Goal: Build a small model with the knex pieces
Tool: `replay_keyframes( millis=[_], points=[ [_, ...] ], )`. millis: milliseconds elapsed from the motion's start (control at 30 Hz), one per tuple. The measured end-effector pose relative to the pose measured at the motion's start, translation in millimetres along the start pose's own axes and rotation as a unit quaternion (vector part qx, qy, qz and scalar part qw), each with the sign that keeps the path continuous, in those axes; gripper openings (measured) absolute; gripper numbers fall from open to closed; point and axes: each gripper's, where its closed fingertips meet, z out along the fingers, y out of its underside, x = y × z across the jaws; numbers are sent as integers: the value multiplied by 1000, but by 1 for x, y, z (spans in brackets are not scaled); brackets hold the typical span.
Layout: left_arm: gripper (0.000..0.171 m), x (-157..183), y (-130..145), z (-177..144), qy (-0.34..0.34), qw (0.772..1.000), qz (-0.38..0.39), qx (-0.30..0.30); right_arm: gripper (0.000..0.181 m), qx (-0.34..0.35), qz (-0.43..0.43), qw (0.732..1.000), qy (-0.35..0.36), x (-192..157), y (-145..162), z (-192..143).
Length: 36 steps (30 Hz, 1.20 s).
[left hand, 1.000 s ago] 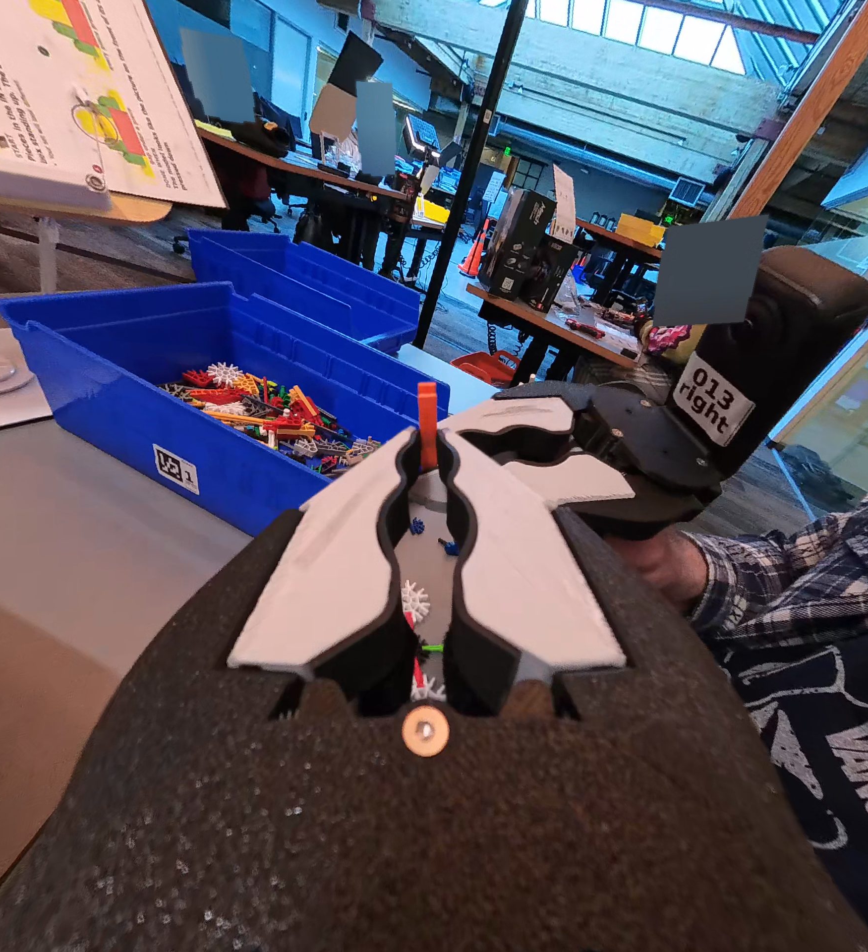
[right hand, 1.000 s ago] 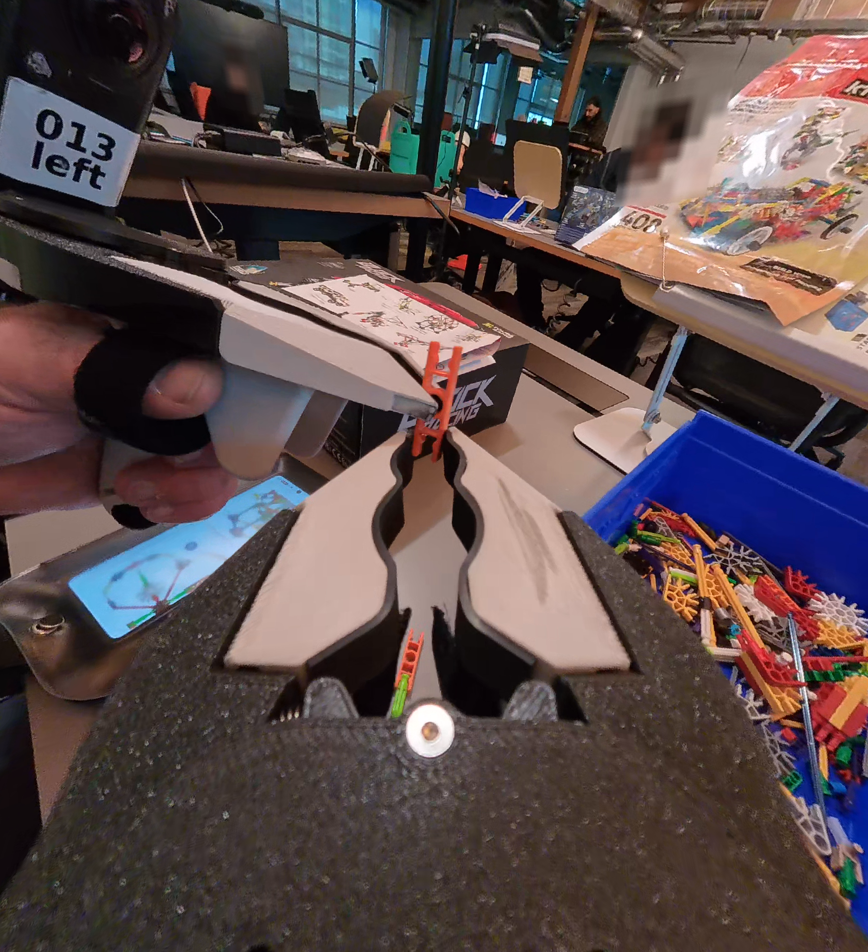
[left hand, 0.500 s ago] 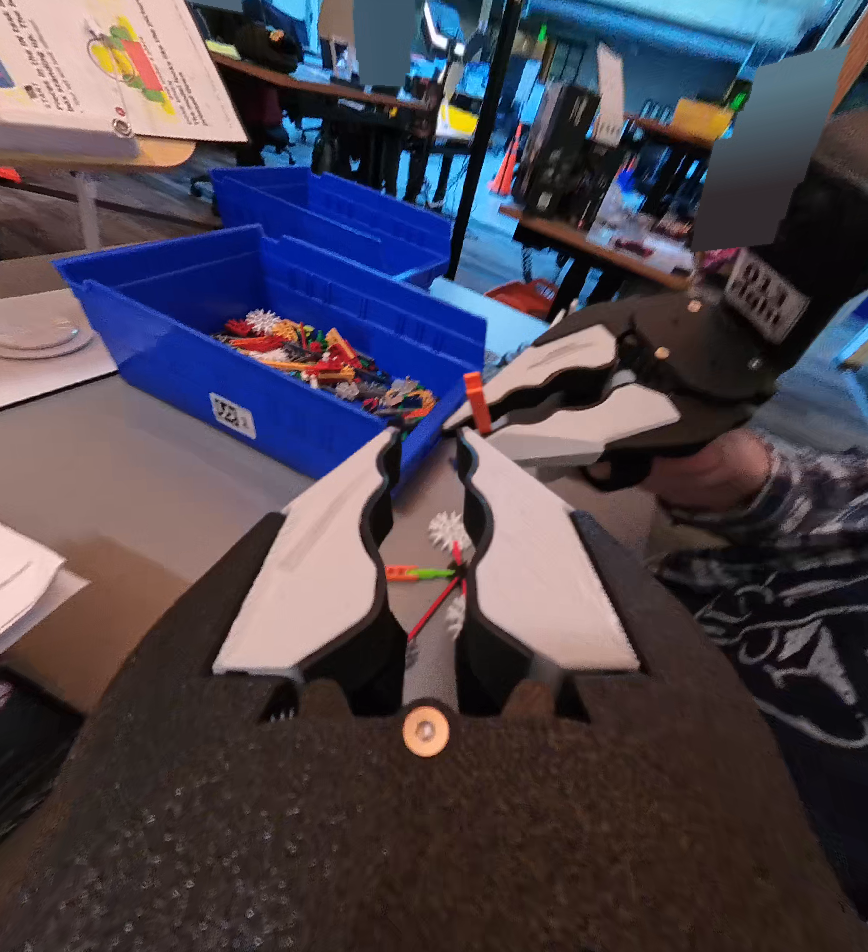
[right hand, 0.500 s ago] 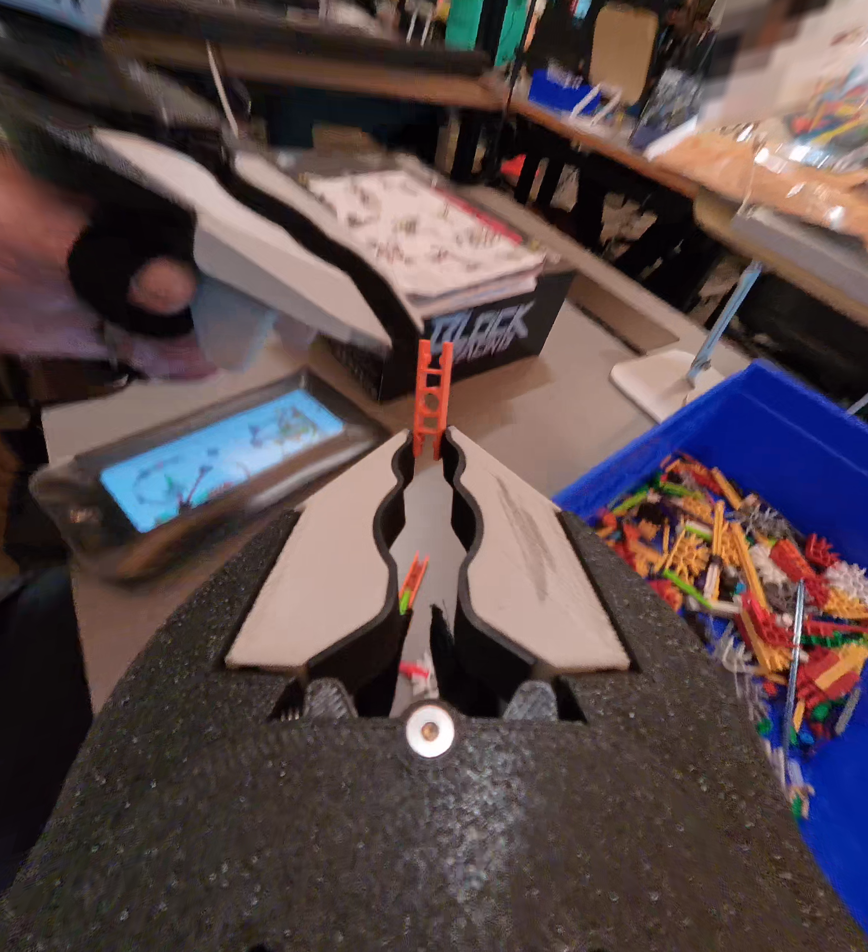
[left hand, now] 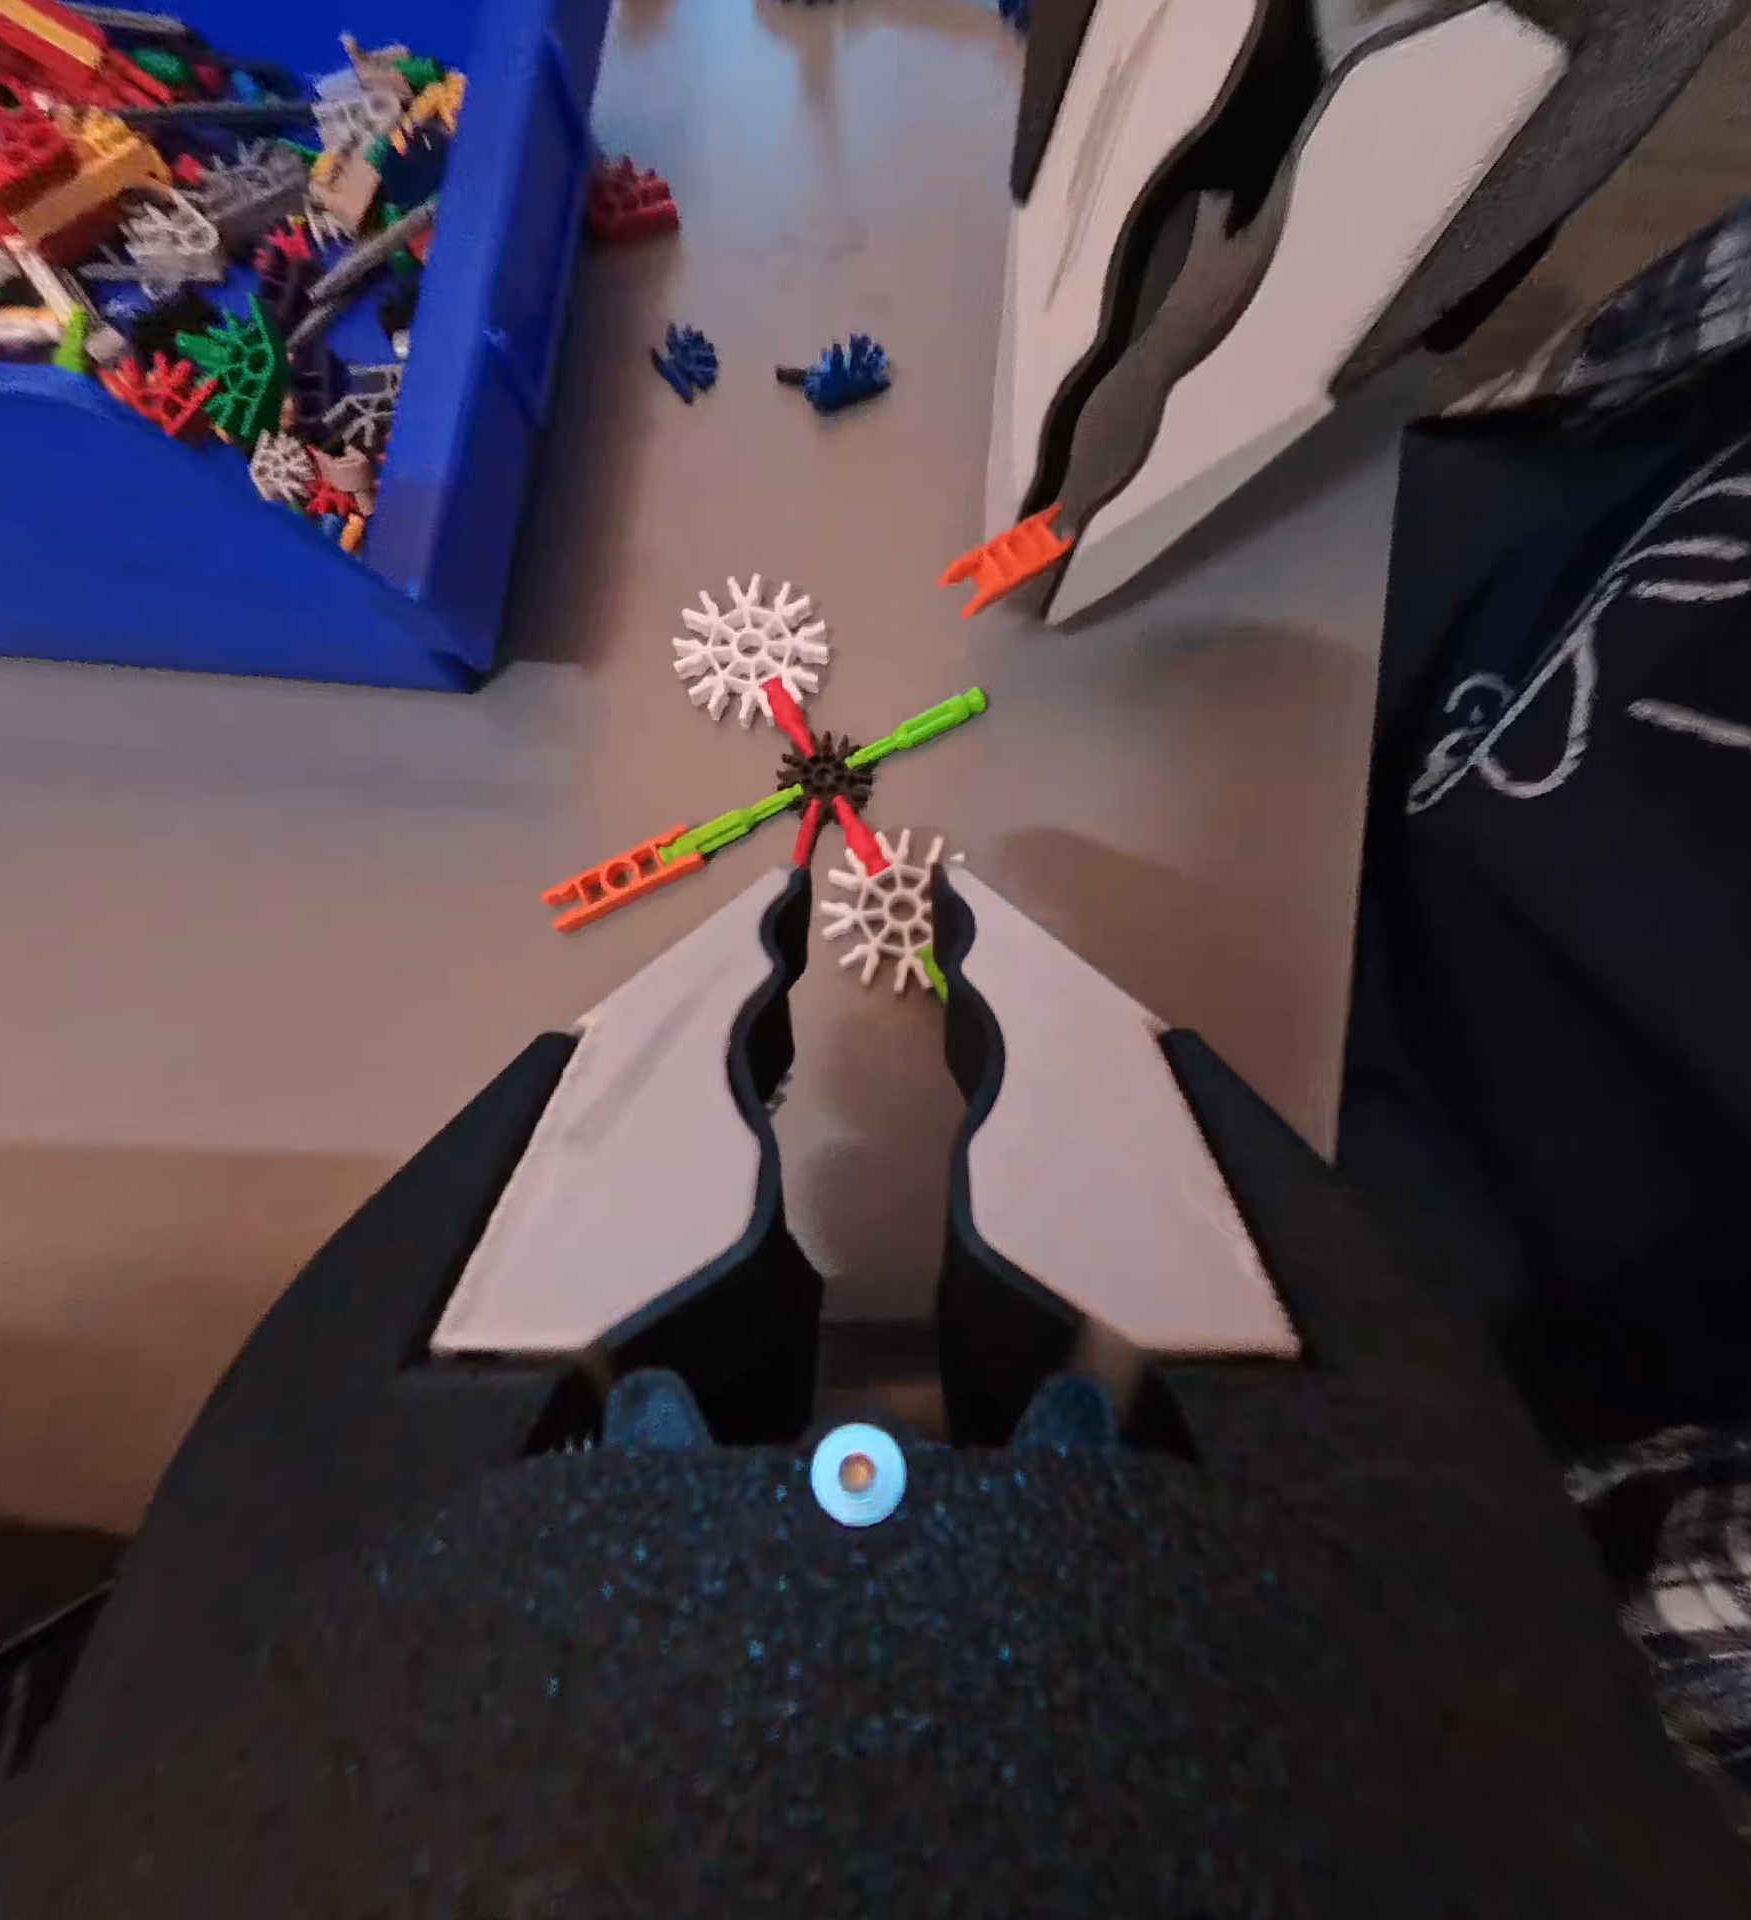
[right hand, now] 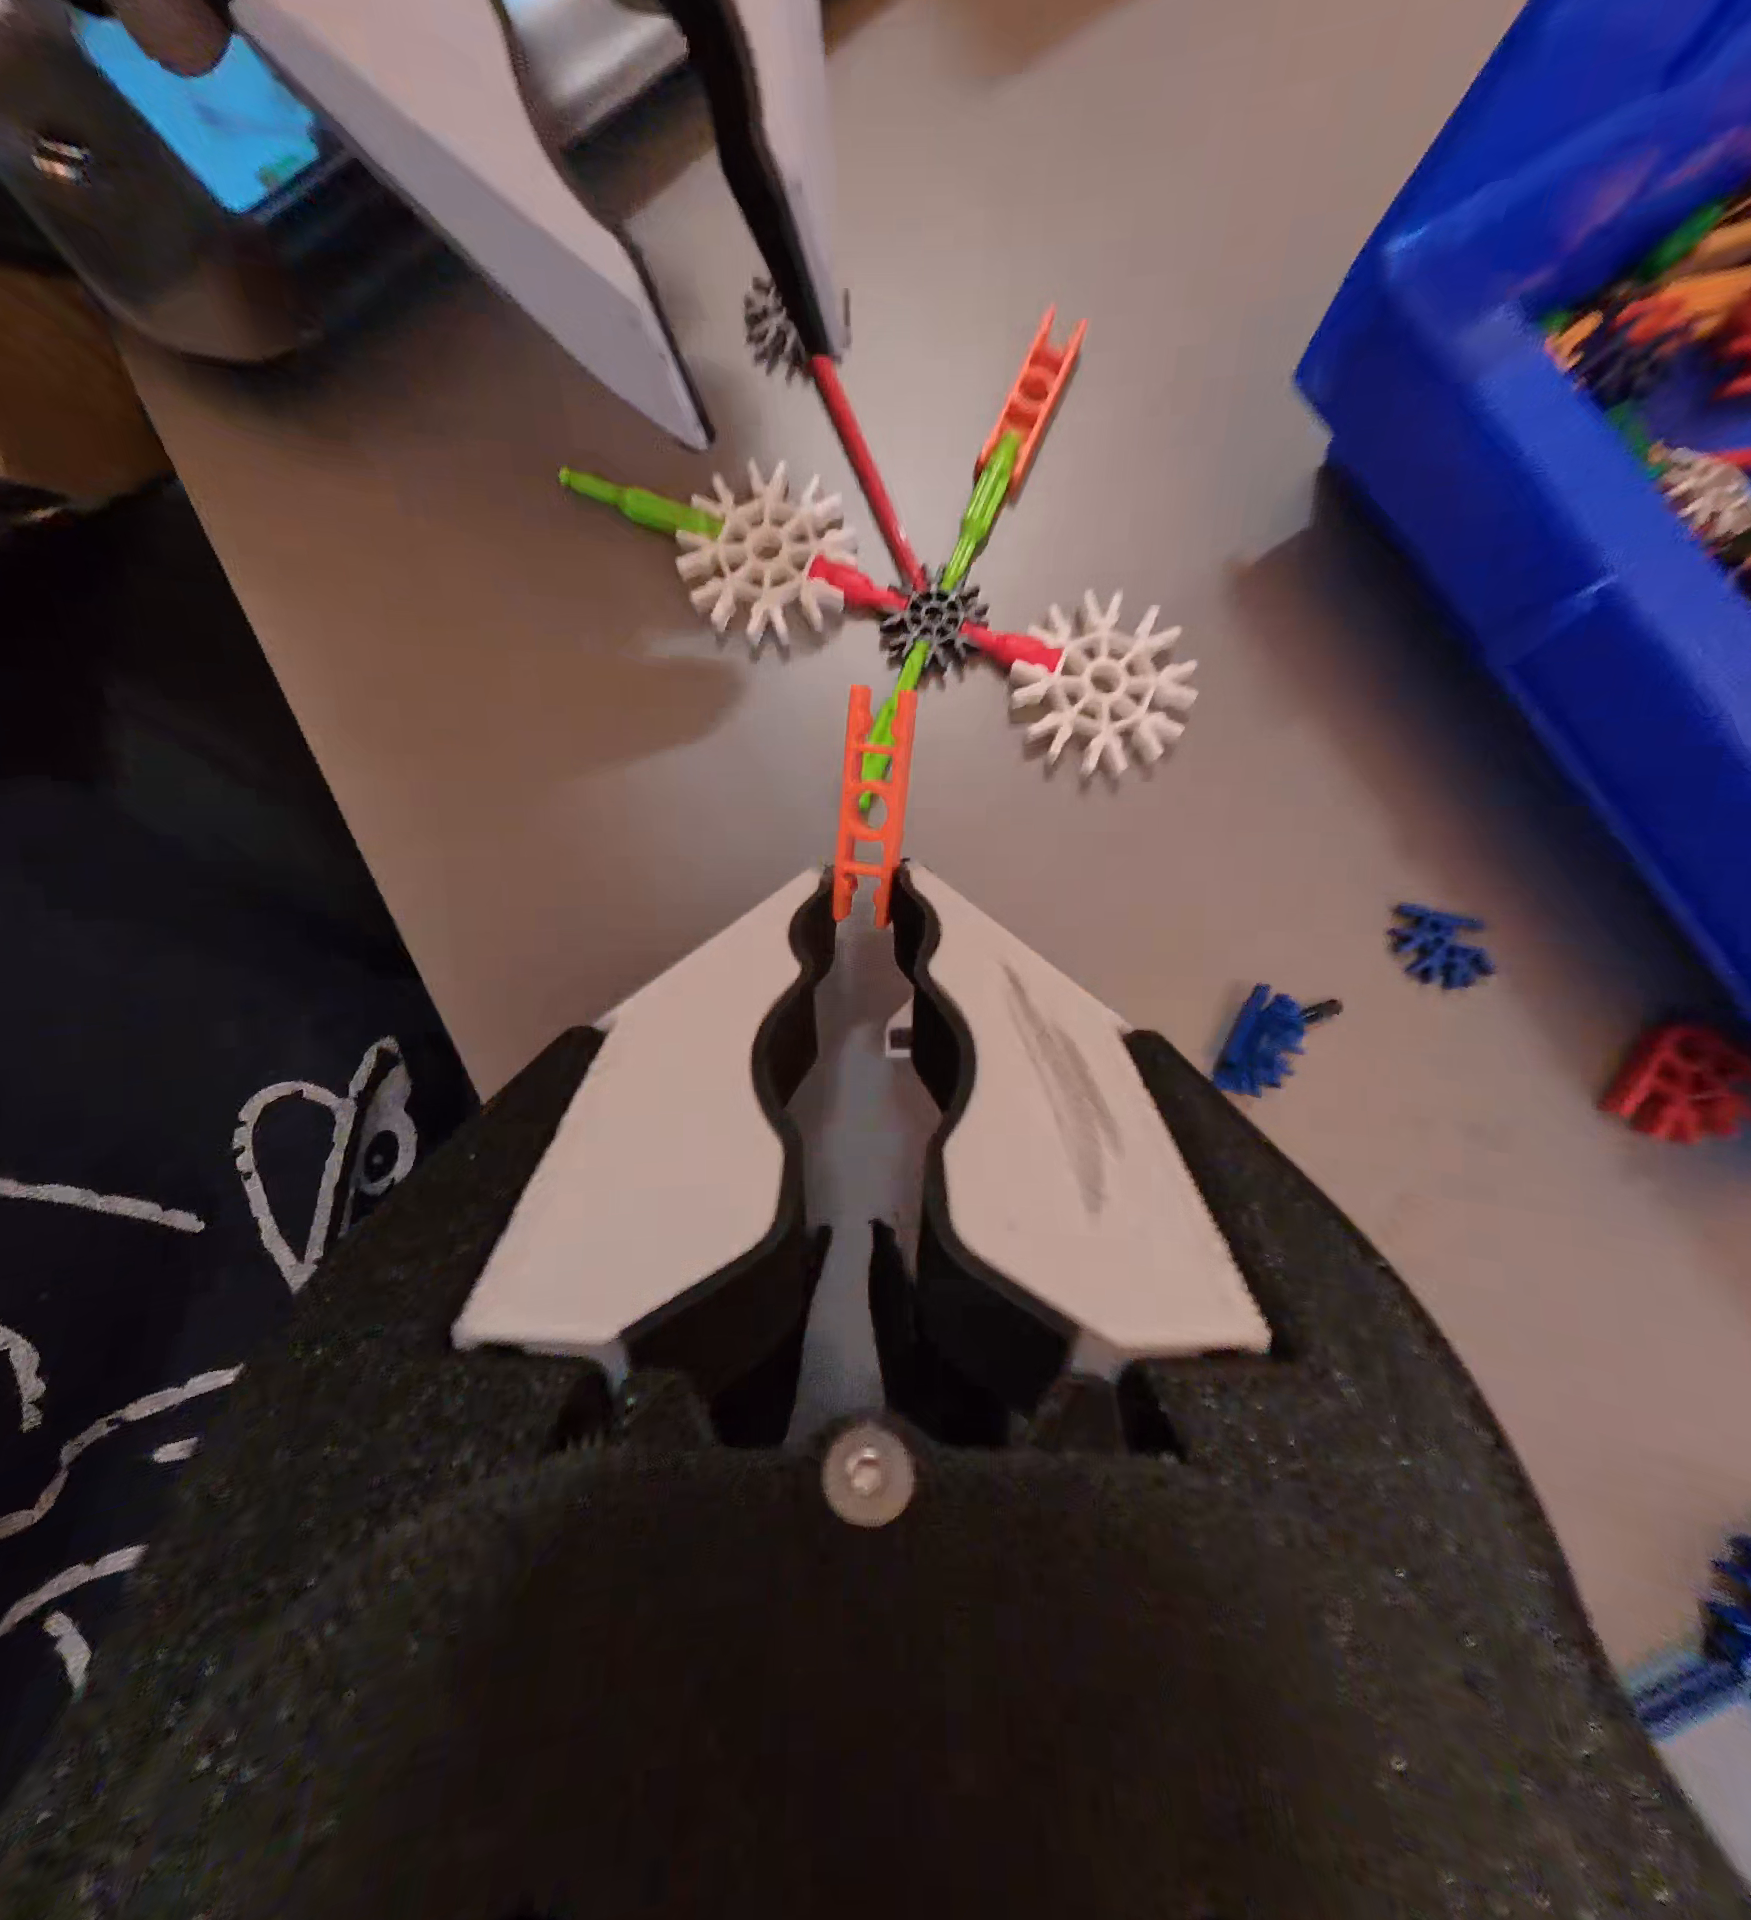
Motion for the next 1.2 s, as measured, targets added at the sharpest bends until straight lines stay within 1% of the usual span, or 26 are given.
replay_keyframes(
  millis=[100, 167, 233, 300, 467, 533, 567, 633, 700, 767, 867, 900, 933, 1033, 1200],
  points=[
    [22, 0, 15, 12, 6, 998, 22, -59, 9, -15, 15, 1000, -13, -3, 4, 3],
    [22, 1, 21, 18, 7, 997, 29, -78, 9, -30, 24, 999, -34, -8, 7, 5],
    [22, 0, 24, 22, 3, 996, 30, -87, 9, -47, 27, 998, -40, -8, 12, 6],
    [21, 2, 22, 24, 10, 997, 18, -79, 9, -55, 34, 997, -45, -8, 12, 8],
    [20, 4, 20, 26, 5, 997, 19, -80, 9, -76, 55, 993, -68, -8, 12, 7],
    [24, -1, 14, 25, -15, 997, 27, -66, 10, -83, 53, 993, -67, -9, 12, 7],
    [24, 1, 9, 23, -13, 998, 32, -56, 10, -85, 50, 993, -66, -9, 12, 8],
    [23, 4, -5, 20, -13, 997, 65, -33, 10, -82, 48, 993, -66, -9, 11, 8],
    [24, 15, -20, 23, 2, 993, 117, -12, 10, -82, 39, 994, -67, -12, 10, 8],
    [25, 17, -26, 30, 5, 989, 148, -23, 10, -77, 24, 995, -58, -14, 6, 6],
    [23, 29, -27, 39, 46, 982, 183, -33, 9, -66, 13, 996, -58, -17, 1, 1],
    [21, 30, -27, 41, 51, 981, 186, -37, 9, -63, 11, 996, -59, -18, 0, -2],
    [12, 30, -28, 43, 51, 980, 187, -36, 9, -59, 10, 996, -59, -18, 0, -4],
    [11, 35, -36, 41, 73, 981, 177, -13, 9, -52, 9, 997, -62, -18, 1, -9],
    [9, 37, -41, 36, 90, 982, 166, 0, 10, -26, 5, 999, -47, -14, -5, -14]
  ],
)
